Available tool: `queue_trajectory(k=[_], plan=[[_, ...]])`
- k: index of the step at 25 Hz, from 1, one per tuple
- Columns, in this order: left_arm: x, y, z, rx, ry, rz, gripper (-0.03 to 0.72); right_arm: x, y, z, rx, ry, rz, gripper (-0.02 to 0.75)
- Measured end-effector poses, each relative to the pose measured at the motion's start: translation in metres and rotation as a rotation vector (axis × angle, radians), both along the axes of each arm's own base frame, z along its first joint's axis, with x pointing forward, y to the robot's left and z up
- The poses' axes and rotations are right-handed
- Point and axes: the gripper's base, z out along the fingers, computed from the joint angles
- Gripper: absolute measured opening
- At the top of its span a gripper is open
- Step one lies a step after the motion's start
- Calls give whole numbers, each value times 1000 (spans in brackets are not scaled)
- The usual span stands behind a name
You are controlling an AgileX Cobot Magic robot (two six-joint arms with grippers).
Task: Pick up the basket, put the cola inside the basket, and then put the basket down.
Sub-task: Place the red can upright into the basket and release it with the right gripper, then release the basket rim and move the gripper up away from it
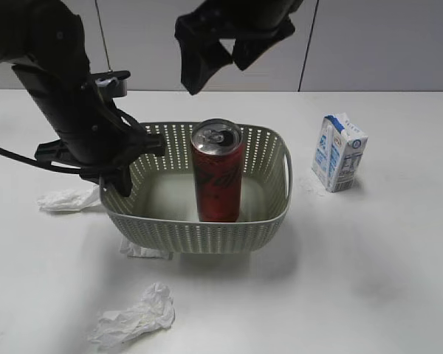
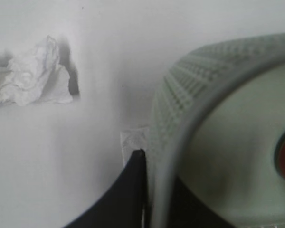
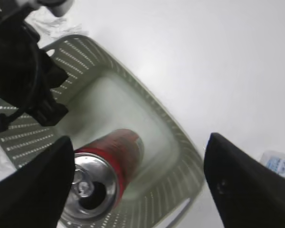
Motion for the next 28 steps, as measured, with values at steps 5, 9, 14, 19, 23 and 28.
queue_trajectory(k=[5, 9, 14, 19, 23, 28], plan=[[-2, 0, 0, 3, 24, -2, 1, 26, -43, 3, -8, 5, -130, 622], [-4, 0, 0, -1, 43, 9, 1, 40, -102, 9, -24, 3, -279, 607], [-4, -1, 0, -16, 57, 33, 1, 29, -180, 17, -39, 14, -469, 593], [-3, -3, 1, -40, 52, 70, 1, -20, -220, 30, -37, 5, -561, 593], [2, -6, 1, -57, 36, 89, 1, -72, -228, 41, -14, -43, -566, 591], [26, -20, 5, -48, 57, 61, 1, -131, -234, 38, 32, -134, -570, 591]])
